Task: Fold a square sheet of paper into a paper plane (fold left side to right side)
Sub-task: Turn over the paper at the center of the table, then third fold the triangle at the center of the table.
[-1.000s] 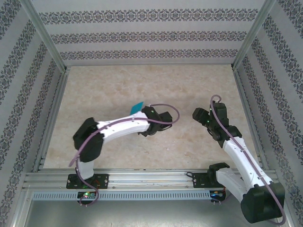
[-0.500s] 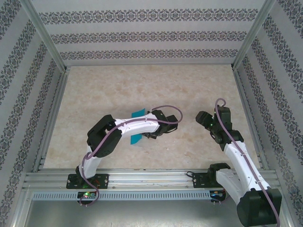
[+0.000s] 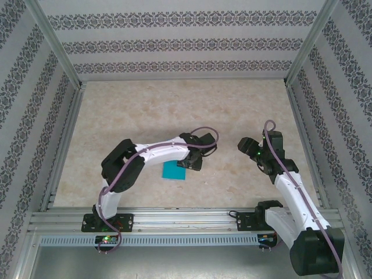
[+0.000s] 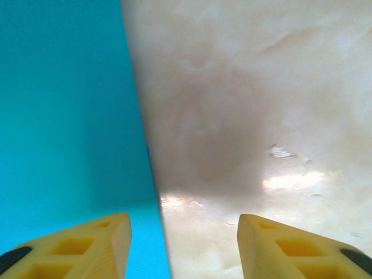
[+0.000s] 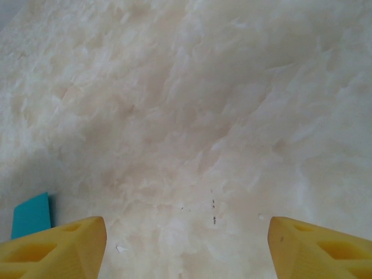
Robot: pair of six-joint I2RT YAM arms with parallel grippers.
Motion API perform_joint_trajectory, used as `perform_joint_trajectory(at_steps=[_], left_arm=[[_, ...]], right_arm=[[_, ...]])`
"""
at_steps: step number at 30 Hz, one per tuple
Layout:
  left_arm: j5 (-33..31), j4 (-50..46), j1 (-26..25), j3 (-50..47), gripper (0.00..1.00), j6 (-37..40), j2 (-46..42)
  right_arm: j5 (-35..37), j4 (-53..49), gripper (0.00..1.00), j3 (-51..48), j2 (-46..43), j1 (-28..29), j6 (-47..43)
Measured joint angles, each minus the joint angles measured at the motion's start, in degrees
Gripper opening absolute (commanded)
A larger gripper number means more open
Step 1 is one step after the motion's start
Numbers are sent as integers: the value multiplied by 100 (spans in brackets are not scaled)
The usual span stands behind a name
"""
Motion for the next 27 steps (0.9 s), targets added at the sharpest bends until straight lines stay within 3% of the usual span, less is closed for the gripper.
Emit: perform_joint_trajectory(at_steps=[10,17,22,27], left_arm=[[1346,1950,1300,-1718,49,332,-1980],[2227,3526,2479,-3340,38,35,-2730],[2647,4146,2889,-4004,32,-205,-2903],[2973,4653,3150,-4406,29,-422,-2922]], right_arm=[[-1294,656,39,2,1178,190,503],[-1582,1217,18,358,2656,1731,831],[-1617,1700,2,872,3550,2542,1021],[-1620,2033,0,1357,4306,2964,1099]])
